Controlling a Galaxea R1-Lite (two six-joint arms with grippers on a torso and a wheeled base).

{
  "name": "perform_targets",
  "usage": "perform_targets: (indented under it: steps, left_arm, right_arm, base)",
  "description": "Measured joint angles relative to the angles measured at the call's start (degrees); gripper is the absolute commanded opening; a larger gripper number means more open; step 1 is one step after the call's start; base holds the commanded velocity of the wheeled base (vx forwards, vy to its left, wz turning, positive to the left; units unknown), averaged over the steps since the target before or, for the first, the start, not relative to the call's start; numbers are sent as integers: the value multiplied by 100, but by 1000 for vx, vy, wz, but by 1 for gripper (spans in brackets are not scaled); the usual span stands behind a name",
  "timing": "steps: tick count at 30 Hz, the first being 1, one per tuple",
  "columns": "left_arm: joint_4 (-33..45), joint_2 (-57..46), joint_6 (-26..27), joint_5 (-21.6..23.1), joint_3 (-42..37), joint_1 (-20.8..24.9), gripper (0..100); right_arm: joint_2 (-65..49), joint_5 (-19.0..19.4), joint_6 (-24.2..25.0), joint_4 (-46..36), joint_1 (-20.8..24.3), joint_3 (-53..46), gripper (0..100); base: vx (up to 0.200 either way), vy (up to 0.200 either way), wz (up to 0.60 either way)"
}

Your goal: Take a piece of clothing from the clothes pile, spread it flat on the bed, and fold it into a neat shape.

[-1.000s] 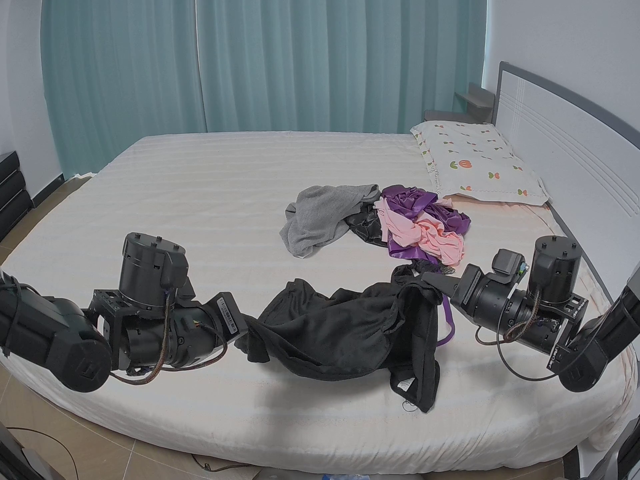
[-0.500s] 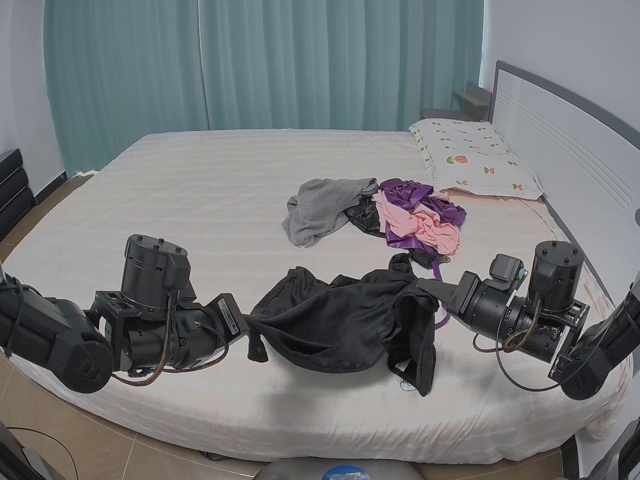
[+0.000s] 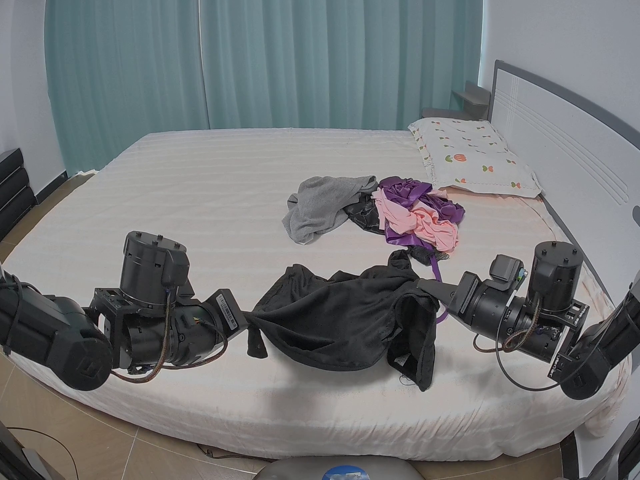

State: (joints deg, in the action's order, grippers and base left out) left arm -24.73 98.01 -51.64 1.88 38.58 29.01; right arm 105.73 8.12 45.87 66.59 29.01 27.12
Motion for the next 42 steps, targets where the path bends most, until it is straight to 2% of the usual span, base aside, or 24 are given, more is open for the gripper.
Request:
perform_targets:
  steps: [7,25,31,37,42]
  left_arm:
    - [20,-57,-483,72,77,-11,0]
    - [40,-291,-485,77,80,-11,0]
    - [33,-315,-483,77,78,-11,0]
    - [33,-317,-477,77,78,-11,0]
    - [33,-322,-477,74,78,-11,0]
  right_arm:
    - [2,0,0,0,-5,0,0]
    - [22,-22,-11,-18,-49,38,0]
    - [41,-235,-46,-22,-63,68,0]
    - [44,-490,-110,-361,-63,206,0]
    - [44,-541,-118,-367,-66,269,0]
  base:
    - [0,171,0]
    - [0,200,0]
    - [0,200,0]
    - [0,200,0]
    - [0,200,0]
